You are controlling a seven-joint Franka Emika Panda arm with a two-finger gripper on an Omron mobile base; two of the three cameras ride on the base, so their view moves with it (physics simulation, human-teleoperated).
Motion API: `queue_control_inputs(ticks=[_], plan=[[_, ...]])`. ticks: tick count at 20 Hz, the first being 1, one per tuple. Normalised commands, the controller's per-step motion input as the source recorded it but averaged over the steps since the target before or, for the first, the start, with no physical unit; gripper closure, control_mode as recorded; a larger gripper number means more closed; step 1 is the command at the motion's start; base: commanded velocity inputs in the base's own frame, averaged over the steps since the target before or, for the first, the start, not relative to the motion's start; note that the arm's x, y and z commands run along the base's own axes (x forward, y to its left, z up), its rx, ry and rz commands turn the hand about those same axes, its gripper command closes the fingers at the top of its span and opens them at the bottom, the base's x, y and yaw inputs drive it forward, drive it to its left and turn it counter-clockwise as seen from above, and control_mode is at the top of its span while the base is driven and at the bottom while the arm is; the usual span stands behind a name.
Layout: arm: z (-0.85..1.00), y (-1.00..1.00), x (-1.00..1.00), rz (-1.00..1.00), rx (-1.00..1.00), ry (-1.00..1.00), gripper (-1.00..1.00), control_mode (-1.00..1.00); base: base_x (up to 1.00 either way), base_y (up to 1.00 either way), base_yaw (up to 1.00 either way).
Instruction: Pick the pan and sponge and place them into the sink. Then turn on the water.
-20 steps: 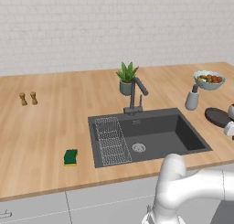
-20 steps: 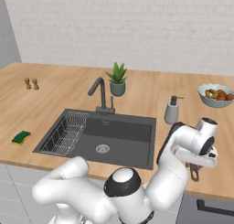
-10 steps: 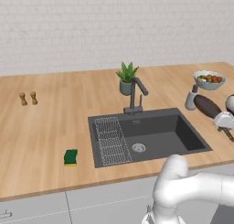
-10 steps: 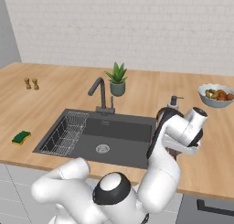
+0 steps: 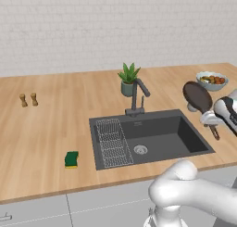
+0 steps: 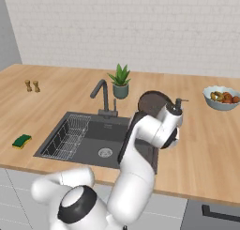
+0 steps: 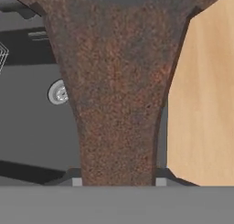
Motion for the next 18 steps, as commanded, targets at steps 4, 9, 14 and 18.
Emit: queue_control_inputs(ticks=[4, 9, 14, 18], plan=[[0.41, 0.94, 0.00, 0.15, -0.23, -0.04, 1.00, -1.00, 0.00, 0.00, 0.00], [0.11, 0.67, 0.00, 0.40, -0.28, 0.00, 1.00, -1.00, 0.00, 0.00, 0.00], [0.00, 0.18, 0.00, 0.58, -0.21, 0.00, 1.00, -1.00, 0.00, 0.00, 0.00], [0.00, 0.00, 0.00, 0.46, -0.15, 0.02, 1.00, -1.00, 0.00, 0.00, 0.00]])
